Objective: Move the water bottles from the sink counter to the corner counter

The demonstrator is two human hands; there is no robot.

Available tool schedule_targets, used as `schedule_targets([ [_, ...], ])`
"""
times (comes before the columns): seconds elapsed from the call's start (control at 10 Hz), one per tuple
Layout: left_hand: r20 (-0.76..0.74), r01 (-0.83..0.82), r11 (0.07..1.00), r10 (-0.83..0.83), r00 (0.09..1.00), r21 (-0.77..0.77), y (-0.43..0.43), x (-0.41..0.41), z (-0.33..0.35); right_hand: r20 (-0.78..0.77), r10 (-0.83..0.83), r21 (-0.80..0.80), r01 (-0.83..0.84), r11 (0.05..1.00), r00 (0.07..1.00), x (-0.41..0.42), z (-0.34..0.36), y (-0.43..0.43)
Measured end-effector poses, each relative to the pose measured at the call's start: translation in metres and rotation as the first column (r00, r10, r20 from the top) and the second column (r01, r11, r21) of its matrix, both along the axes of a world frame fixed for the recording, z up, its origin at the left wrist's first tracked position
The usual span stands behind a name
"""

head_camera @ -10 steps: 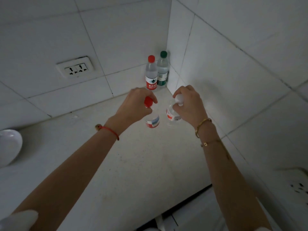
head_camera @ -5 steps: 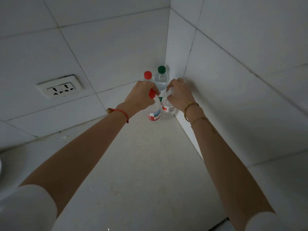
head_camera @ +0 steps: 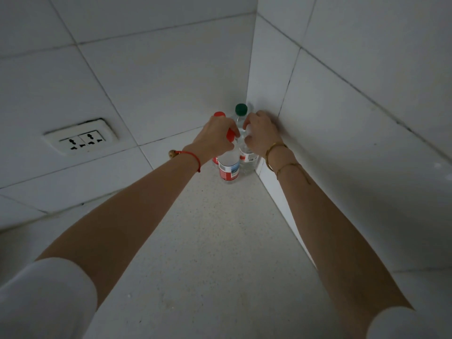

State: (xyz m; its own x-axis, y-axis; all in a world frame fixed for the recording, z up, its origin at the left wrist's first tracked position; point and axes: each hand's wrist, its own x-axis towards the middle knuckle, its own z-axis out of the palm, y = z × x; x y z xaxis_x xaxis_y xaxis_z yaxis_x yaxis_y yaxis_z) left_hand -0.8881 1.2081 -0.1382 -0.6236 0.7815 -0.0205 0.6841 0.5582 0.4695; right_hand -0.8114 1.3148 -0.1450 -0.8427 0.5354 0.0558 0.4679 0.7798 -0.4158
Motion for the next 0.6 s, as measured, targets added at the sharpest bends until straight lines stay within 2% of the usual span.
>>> schedule_targets([
  [0.2,0.017,-0.01,1.0,0.01,1.0,0.01,0.002,0.002,0.0,-0.004,-0.001,0.023,0.001,1.0,1.0,0.0,0.005,0.0],
  [0.6,0.021,-0.023,0.991,0.02,1.0,0.135,-0.032,0.01,0.006,0.013,-0.01,-0.013,0.011,1.0,1.0,0.037,0.026,-0.014],
])
